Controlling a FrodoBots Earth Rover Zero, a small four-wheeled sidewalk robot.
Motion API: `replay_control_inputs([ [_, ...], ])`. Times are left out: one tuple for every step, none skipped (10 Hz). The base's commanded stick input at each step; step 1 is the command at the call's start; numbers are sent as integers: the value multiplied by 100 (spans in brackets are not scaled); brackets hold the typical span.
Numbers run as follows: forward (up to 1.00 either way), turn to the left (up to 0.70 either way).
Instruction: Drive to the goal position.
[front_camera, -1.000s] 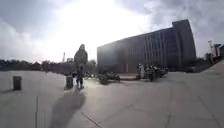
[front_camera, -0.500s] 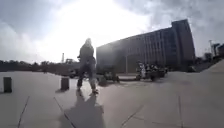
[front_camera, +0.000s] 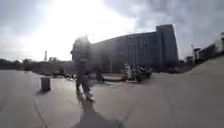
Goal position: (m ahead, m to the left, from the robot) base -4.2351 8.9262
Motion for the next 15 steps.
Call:
replay_control_inputs([
  [0,-70],
  [0,-70],
  [0,-70],
  [0,-70],
  [0,-61],
  [0,-58],
  [0,-70],
  [0,-70],
  [0,-70],
  [0,-70],
  [0,-70],
  [0,-70],
  [0,-70],
  [0,-70],
  [0,-70],
])
